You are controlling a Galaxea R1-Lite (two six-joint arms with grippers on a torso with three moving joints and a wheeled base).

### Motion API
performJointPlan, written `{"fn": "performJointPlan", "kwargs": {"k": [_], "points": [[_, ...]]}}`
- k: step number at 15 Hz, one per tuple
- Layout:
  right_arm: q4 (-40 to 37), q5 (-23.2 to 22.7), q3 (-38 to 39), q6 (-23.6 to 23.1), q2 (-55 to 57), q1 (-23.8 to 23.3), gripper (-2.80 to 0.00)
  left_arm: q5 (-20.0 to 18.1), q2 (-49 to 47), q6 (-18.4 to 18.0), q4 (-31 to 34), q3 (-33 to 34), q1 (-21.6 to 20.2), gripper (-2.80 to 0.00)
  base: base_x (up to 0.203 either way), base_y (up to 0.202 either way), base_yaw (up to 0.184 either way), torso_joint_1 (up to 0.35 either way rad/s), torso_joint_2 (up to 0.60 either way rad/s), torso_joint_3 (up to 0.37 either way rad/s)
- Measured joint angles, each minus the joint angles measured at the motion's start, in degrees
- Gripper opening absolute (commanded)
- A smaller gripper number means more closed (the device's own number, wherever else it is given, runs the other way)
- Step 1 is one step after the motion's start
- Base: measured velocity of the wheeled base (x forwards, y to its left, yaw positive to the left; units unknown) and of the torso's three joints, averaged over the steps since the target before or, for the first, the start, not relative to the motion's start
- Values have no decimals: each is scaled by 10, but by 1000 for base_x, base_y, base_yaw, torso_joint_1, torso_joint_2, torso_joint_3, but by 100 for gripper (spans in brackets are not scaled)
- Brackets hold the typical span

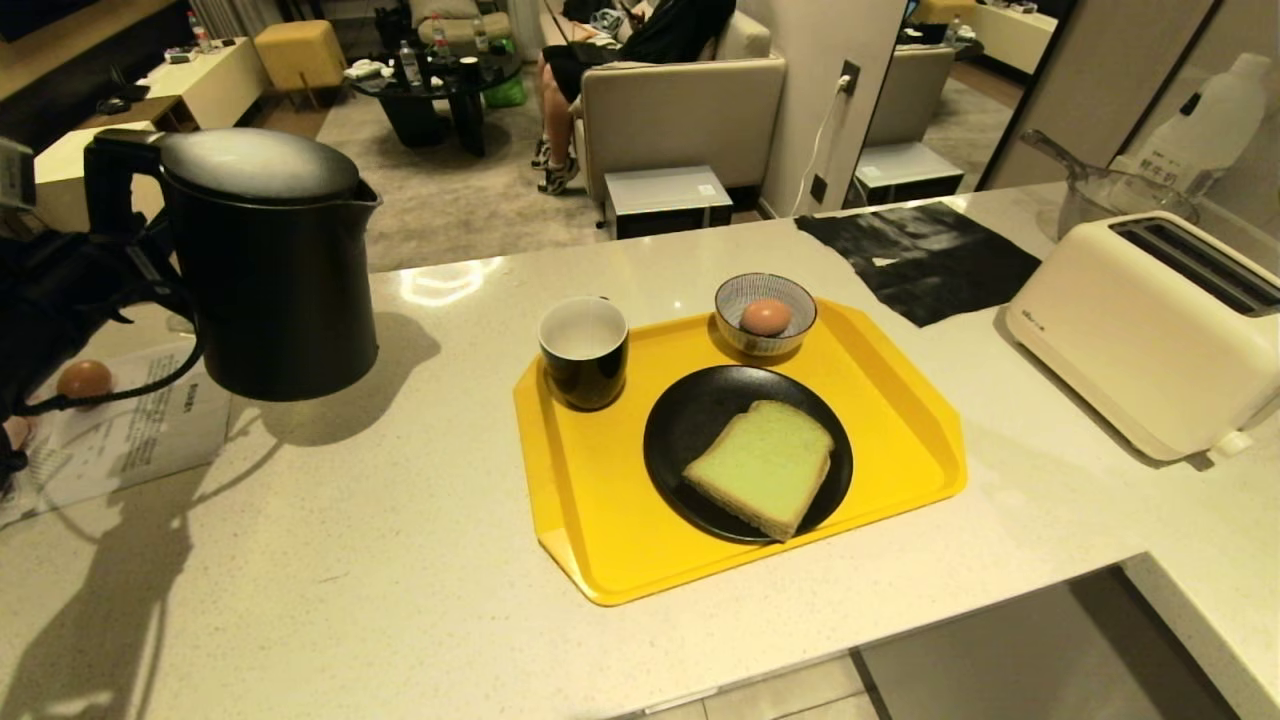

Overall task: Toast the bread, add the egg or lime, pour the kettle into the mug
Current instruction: Put the kettle back

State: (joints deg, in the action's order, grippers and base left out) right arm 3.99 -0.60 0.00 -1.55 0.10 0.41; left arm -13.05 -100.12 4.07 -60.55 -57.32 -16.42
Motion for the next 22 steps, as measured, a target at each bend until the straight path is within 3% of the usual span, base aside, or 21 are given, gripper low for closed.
{"fn": "performJointPlan", "kwargs": {"k": [8, 22], "points": [[0, 0, 0, 0, 0, 0, -280, 1, -97, 66, -93, 4, 2, -280, 0, 0, 0, 0, 0, 0], [0, 0, 0, 0, 0, 0, -280, 1, -163, 81, -112, 1, 22, -280, 0, 0, 0, 0, 0, 0]]}}
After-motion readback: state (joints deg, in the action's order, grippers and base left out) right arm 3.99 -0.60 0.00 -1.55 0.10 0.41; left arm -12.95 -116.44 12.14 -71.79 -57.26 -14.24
